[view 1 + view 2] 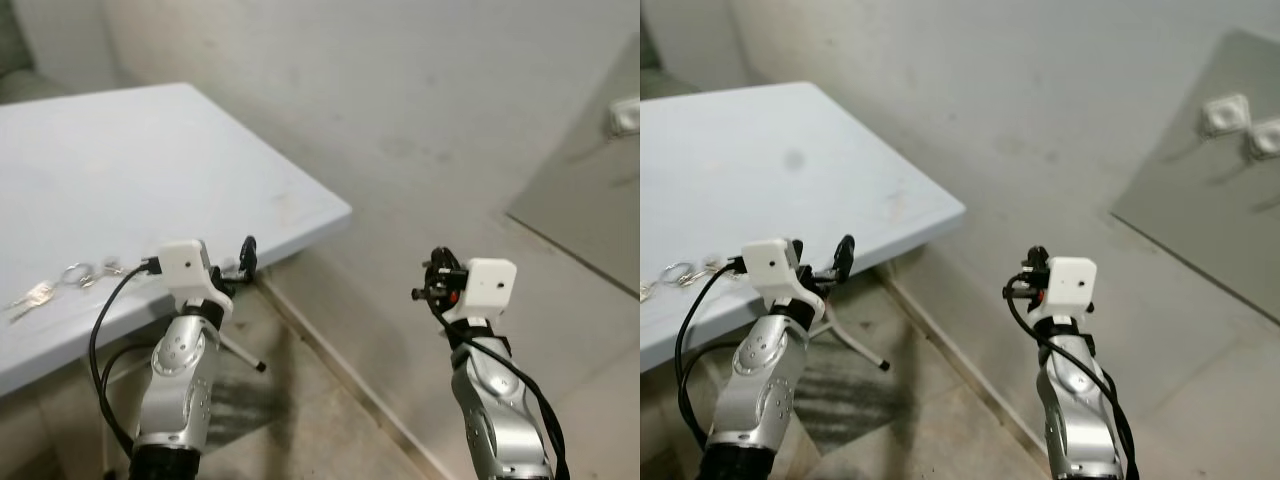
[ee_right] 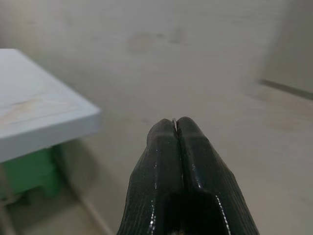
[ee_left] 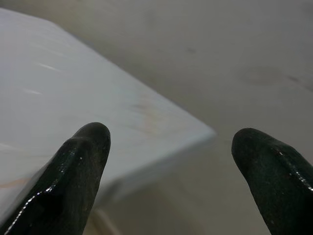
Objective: Hang keys on a hook
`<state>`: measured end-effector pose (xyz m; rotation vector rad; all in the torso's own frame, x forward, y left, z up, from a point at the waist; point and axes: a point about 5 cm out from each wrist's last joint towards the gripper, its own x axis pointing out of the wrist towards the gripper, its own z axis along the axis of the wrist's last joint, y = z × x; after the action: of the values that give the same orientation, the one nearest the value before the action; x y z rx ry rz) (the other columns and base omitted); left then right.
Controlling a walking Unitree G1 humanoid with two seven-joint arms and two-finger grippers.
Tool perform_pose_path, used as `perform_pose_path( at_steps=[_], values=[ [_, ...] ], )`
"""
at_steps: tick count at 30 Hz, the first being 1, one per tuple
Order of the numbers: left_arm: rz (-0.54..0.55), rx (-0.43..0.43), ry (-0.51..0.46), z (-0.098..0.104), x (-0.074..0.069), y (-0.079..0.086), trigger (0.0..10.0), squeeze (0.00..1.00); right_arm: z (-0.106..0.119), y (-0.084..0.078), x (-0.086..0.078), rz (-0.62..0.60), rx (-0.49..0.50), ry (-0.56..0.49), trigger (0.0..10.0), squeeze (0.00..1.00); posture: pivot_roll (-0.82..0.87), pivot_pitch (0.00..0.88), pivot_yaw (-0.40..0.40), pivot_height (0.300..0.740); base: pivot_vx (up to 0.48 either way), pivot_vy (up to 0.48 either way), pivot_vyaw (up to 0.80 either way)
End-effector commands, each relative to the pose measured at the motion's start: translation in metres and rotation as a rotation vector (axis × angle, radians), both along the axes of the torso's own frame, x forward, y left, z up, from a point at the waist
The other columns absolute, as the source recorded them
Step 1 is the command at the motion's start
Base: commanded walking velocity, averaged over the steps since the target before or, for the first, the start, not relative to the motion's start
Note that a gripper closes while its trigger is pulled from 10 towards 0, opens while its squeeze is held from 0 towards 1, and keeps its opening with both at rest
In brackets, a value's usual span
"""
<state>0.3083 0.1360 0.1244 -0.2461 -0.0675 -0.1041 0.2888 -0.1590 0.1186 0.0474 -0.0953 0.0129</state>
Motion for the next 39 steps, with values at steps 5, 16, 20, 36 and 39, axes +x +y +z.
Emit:
perform_pose_path(
  at_steps=[5, 16, 20, 36, 39],
  values=[
    [-0.021, 0.012, 0.007, 0.001, 0.003, -0.001, 10.0, 0.0, 0.006, -0.003, 0.0, -0.009, -0.006, -0.021, 10.0, 0.0, 0.05, 0.013, -0.114, 0.74, 0.0, 0.0, -0.78],
    [-0.028, 0.025, -0.003, 0.003, 0.005, -0.002, 10.0, 0.0, 0.006, -0.001, 0.001, -0.012, -0.005, -0.019, 10.0, 0.0, 0.05, 0.009, -0.108, 0.74, 0.0, 0.0, -0.78],
    [-0.029, 0.033, -0.006, 0.004, 0.006, -0.001, 10.0, 0.0, 0.007, -0.002, 0.003, -0.019, -0.005, -0.026, 10.0, 0.0, 0.05, 0.007, -0.102, 0.74, 0.0, 0.0, -0.78],
    [-0.046, 0.07, -0.006, 0.011, 0.012, 0.003, 10.0, 0.0, 0.003, 0.0, 0.005, -0.057, 0.006, -0.029, 10.0, 0.0, 0.06, 0.025, -0.028, 0.74, 0.0, 0.0, -0.78],
    [-0.057, 0.079, -0.003, 0.011, 0.012, 0.002, 10.0, 0.0, 0.001, -0.001, 0.004, -0.071, 0.015, -0.028, 10.0, 0.0, 0.06, 0.027, -0.013, 0.74, 0.0, 0.0, -0.78]
  ],
)
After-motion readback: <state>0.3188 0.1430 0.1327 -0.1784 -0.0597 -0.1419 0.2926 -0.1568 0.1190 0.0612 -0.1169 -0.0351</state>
